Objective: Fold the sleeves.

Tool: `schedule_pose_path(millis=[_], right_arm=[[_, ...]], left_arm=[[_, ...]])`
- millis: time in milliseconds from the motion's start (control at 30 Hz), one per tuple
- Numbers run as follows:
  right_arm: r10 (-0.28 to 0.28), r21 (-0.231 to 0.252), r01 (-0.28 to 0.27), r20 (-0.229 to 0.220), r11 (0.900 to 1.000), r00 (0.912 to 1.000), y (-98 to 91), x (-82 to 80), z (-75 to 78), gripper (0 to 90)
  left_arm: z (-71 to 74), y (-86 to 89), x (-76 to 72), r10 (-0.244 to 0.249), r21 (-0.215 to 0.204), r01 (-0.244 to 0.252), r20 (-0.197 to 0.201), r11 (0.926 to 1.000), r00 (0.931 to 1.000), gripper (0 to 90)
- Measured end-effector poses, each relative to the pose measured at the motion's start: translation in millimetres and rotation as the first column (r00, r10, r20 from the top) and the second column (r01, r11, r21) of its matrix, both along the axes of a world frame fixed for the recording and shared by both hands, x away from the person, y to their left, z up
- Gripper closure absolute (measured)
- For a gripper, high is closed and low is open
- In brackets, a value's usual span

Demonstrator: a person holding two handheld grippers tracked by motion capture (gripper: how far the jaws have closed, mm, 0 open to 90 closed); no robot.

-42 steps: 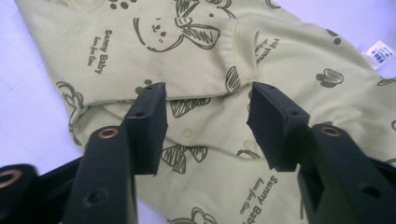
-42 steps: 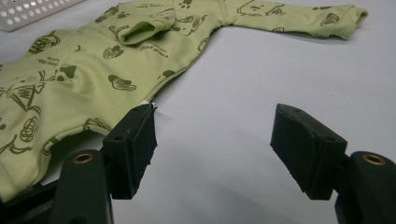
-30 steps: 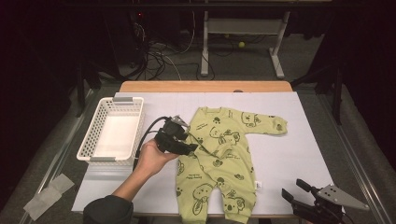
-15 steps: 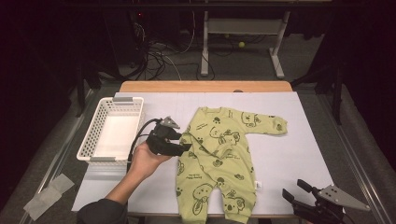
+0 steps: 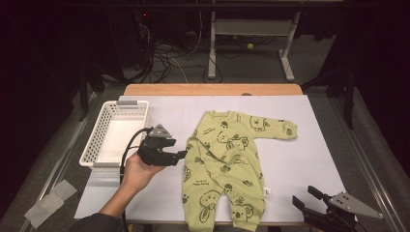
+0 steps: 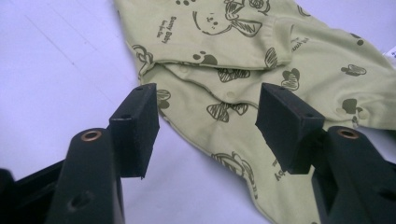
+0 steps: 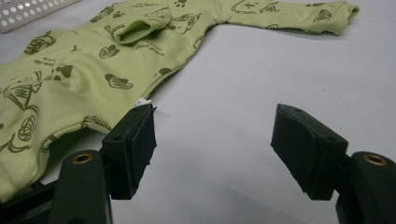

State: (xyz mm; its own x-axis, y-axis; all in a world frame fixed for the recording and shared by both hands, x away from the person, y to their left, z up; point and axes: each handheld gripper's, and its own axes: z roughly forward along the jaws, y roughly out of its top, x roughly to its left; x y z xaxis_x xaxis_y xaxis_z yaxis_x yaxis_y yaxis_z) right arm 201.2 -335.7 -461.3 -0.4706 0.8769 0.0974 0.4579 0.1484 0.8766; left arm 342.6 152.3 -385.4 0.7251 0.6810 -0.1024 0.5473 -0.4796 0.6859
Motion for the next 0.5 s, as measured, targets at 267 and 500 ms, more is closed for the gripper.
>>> schedule_pose_path(millis=[267, 500], right_arm=[[-0.006, 0.001, 0.006, 0.002, 1.0, 1.0, -1.4, -1.6, -0.3, 31.2], [-0.012, 0.0, 0.012, 0.003, 0.9999, 0.9999, -1.5, -3.7, -0.1, 31.2]], left_arm=[[-6.6, 6.7, -1.6, 0.02, -0.01, -0.019, 0.01, 0.9998, 0.9998, 33.4], [-9.0, 9.9, -8.4, 0.036, -0.004, -0.035, 0.029, 0.9994, 0.999, 33.4]])
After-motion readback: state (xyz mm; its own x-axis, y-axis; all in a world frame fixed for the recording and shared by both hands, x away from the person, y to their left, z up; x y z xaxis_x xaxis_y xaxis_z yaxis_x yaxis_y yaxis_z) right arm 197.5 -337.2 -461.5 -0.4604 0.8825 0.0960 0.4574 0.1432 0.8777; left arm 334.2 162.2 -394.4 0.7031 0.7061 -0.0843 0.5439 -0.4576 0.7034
